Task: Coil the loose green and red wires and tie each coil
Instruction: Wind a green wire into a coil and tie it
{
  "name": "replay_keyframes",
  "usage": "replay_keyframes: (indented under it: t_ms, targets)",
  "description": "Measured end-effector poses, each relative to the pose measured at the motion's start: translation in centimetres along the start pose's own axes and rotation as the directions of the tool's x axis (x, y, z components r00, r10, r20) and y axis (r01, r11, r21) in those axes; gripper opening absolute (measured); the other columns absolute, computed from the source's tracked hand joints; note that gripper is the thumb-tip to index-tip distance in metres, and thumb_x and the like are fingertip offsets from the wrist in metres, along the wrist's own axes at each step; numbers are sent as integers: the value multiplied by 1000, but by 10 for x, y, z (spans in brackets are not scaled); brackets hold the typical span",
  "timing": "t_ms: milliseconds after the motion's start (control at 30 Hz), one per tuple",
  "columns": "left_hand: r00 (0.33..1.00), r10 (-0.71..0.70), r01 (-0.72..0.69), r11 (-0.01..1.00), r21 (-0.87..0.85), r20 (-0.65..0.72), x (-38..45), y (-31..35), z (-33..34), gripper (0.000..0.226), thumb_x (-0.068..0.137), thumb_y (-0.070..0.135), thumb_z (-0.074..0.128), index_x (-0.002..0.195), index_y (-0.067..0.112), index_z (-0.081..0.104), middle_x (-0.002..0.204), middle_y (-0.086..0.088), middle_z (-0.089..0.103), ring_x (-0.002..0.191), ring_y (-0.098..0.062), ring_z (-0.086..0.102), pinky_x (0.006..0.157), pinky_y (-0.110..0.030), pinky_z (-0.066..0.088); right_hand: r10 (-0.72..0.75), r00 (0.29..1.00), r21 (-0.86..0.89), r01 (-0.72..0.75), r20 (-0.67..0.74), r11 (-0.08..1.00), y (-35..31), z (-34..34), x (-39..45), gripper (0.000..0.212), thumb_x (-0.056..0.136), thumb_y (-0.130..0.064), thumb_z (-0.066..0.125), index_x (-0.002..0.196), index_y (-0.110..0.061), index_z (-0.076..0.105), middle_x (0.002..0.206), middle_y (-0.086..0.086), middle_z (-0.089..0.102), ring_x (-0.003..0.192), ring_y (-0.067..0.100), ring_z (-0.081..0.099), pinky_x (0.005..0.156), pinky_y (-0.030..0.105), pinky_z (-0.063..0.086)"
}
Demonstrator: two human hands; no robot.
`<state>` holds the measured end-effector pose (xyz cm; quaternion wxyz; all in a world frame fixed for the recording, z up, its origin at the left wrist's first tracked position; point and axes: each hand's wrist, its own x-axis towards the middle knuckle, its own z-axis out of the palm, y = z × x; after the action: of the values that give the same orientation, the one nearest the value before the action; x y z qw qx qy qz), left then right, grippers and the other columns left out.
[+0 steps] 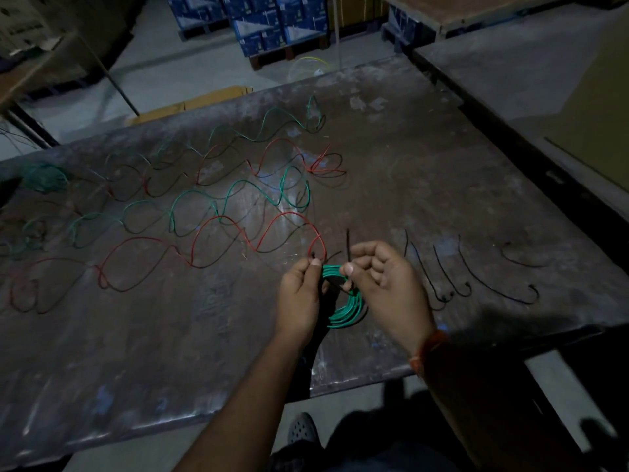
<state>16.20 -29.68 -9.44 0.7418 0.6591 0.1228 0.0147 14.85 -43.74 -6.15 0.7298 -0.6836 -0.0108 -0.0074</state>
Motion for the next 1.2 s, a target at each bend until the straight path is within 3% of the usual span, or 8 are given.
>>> replay_keyframes:
  t_ms: [67,200,467,600,700,800,1033,1200]
  targets:
    - [1000,6,-6,1000,-23,0,-2,-1,2,31,102,26,52,73,16,49,60,-9,39,59,-24,31,53,-35,24,-4,1000,-83,3,-13,997,2,4,-3,13,92,-4,69,93,-18,70,75,1,73,70,16,71,71,35,60]
    - [1000,14,-15,997,-77,-9,-4,-1,5,33,103,21,52,71,16,48,61,-8,38,58,-15,34,53,-32,25,29,1000,-168,-29,0,985,2,12,-8,13,89,-6,72,79,-15,74,71,0,76,70,19,74,68,32,58]
    - [998,-10,6,997,-74,-58,1,0,6,26,102,19,49,78,9,55,69,-14,45,69,-26,38,57,-33,31,101,984,-152,-78,149,985,-12,10,-9,10,91,-4,70,87,-9,77,76,5,77,70,10,71,68,27,56]
    - [999,-35,32,995,-95,-35,2,0,6,28,103,13,47,79,2,53,68,-14,46,62,-21,39,54,-29,30,49,997,-222,-35,60,975,-14,10,-6,13,91,-8,71,94,-19,77,76,-5,77,72,8,73,72,30,59]
    - [1000,-9,9,998,-70,-5,1,1,7,29,104,14,47,77,8,54,57,-9,42,53,-15,35,51,-28,25,-145,988,-507,102,-45,856,-9,11,1,7,89,-20,72,93,-22,77,80,-6,75,74,10,71,70,35,59]
    - [1000,18,-18,999,-42,16,-1,0,8,21,100,18,51,83,8,57,60,-9,42,56,-17,35,52,-30,26,-233,972,-681,168,-4,713,-5,13,5,25,88,-42,56,94,-26,73,84,-4,68,74,19,68,66,40,56]
    - [997,47,-47,999,-3,64,0,-3,6,24,92,28,54,72,18,61,67,-10,53,68,-22,43,63,-37,32,-231,973,-769,149,2,622,2,23,10,38,88,-51,43,94,-27,71,84,-1,60,67,23,64,57,41,54]
    - [995,73,-75,997,31,67,3,-7,4,35,89,37,57,74,4,54,71,-13,53,71,-24,42,66,-43,33,-196,981,-777,125,2,616,1,24,13,42,87,-54,40,93,-28,72,82,-2,60,66,21,63,57,40,54]
